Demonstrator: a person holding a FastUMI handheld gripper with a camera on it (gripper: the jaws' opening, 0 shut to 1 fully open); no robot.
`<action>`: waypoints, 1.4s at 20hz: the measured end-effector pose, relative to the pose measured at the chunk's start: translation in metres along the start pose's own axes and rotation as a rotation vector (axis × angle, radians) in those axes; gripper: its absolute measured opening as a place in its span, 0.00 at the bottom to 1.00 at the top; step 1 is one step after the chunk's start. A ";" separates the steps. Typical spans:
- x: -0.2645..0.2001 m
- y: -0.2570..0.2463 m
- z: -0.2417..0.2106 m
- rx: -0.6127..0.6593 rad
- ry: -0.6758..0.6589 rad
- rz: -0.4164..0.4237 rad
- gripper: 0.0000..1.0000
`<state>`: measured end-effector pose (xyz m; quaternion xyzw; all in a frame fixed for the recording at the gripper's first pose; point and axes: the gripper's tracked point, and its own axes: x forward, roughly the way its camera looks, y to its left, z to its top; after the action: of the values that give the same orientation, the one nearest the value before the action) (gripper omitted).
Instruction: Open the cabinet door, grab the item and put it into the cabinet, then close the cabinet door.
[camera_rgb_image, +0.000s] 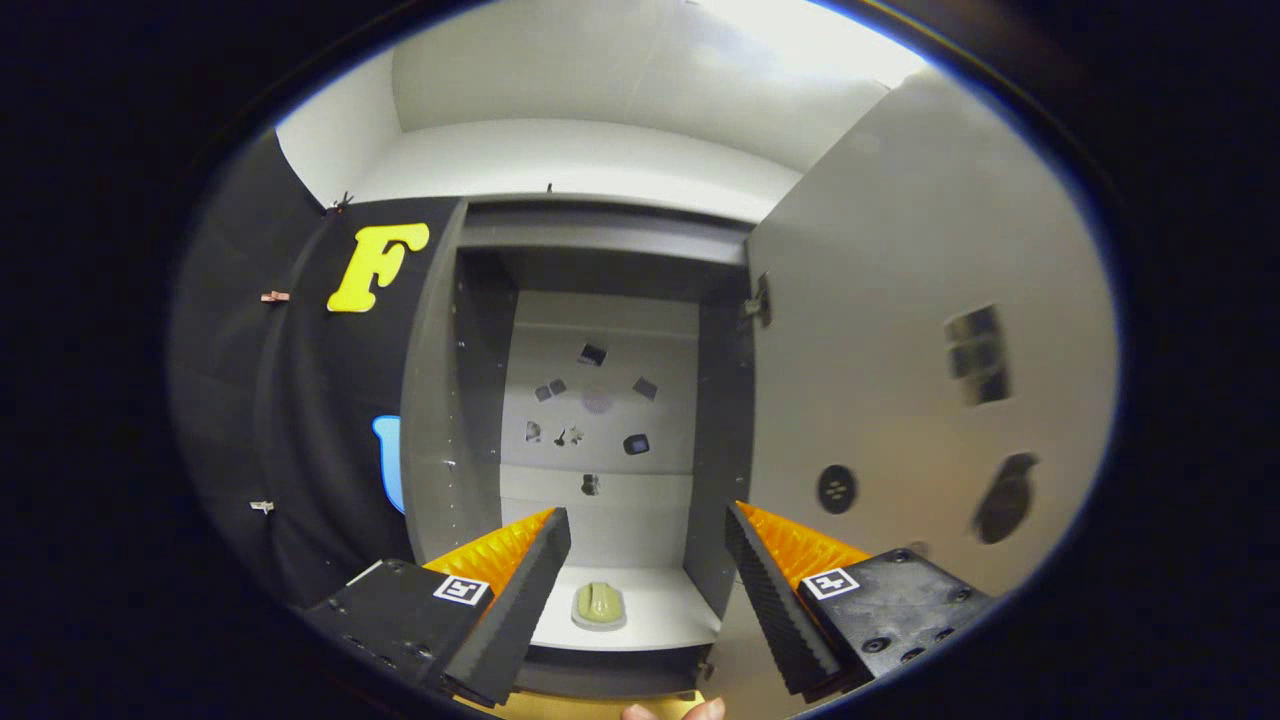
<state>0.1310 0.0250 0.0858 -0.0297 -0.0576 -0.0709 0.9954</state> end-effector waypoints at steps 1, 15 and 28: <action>-0.020 -0.008 0.009 -0.002 -0.024 -0.013 0.97; -0.192 -0.166 0.013 -0.042 0.038 -0.163 0.97; -0.133 -0.273 -0.076 0.036 0.221 -0.282 0.96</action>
<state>-0.0313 -0.2315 0.0083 0.0043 0.0471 -0.2117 0.9762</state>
